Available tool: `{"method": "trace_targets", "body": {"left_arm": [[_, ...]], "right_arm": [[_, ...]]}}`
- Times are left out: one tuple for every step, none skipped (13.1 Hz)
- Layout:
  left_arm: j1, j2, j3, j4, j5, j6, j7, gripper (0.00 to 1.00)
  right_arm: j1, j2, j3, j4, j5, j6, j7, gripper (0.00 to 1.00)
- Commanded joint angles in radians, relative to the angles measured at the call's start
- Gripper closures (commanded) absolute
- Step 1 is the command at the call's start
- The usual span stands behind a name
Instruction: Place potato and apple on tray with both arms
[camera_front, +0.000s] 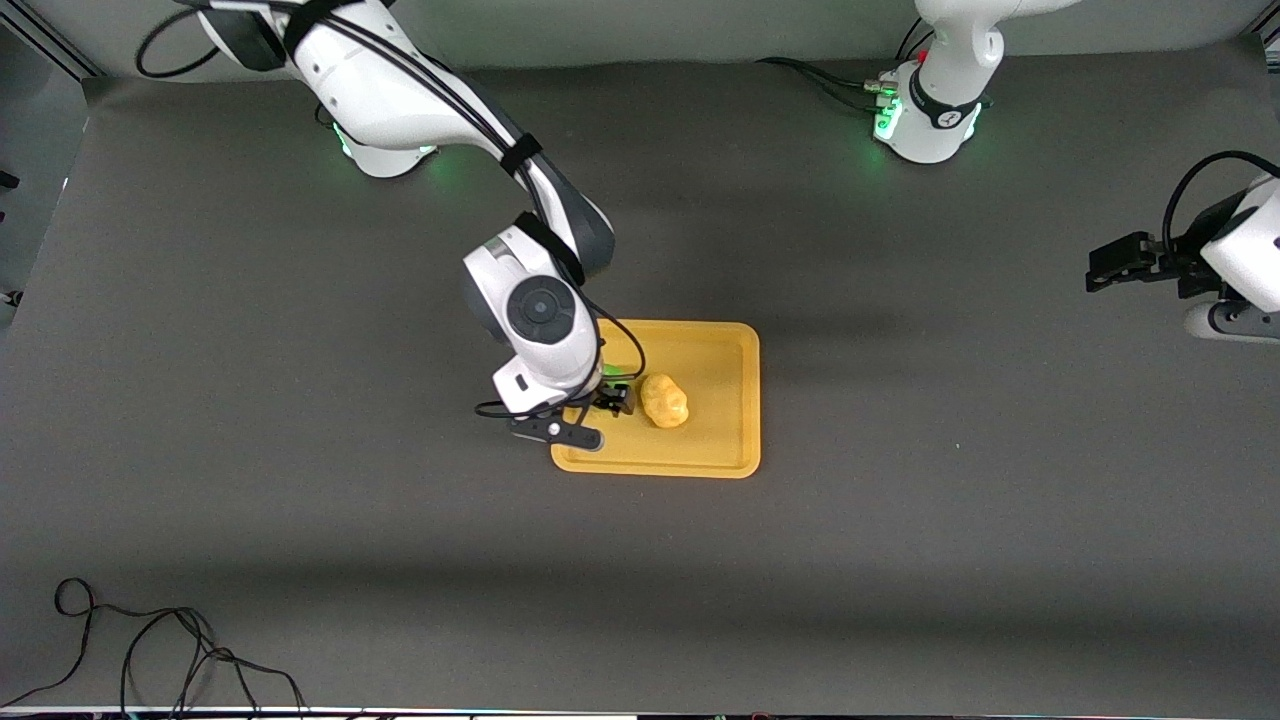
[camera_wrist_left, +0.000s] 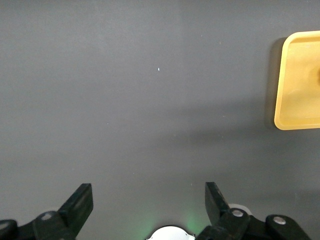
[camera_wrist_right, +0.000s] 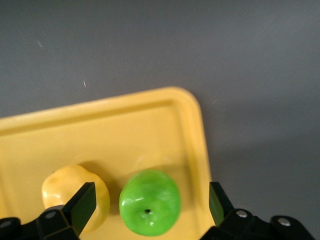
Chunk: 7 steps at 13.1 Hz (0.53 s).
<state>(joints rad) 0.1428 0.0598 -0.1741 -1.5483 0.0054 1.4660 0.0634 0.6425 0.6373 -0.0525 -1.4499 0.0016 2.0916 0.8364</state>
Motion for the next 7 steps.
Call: {"method": "trace_targets", "body": {"left_arm": [[0.006,-0.054,-0.004,-0.065,0.013,0.04,0.018,0.0],[0.006,-0.06,-0.004,-0.075,0.013,0.045,0.018,0.0],[0.006,-0.063,-0.002,-0.076,0.013,0.05,0.018,0.0],[0.003,-0.063,0.001,-0.072,0.011,0.051,0.016,0.0],[-0.018,-0.061,0.031,-0.065,0.01,0.051,0.018,0.0],[-0.087,-0.063,0.095,-0.062,0.01,0.047,0.018,0.0],[-0.162,-0.063,0.167,-0.062,0.01,0.042,0.018,0.0]], "right_arm": [[-0.001,-0.118,-0.087,-0.021,0.015,-0.108,-0.164,0.0],[-0.02,-0.158,-0.108,-0.021,0.027,-0.158,-0.236,0.0],[-0.058,-0.195,-0.112,-0.021,0.055,-0.197,-0.296,0.0],[-0.108,-0.234,-0.112,-0.021,0.082,-0.24,-0.363,0.0],[-0.157,-0.267,-0.112,-0.026,0.104,-0.284,-0.446,0.0],[-0.202,-0.306,-0.113,-0.047,0.124,-0.303,-0.526,0.0],[-0.243,-0.353,-0.113,-0.084,0.138,-0.303,-0.577,0.0]]}}
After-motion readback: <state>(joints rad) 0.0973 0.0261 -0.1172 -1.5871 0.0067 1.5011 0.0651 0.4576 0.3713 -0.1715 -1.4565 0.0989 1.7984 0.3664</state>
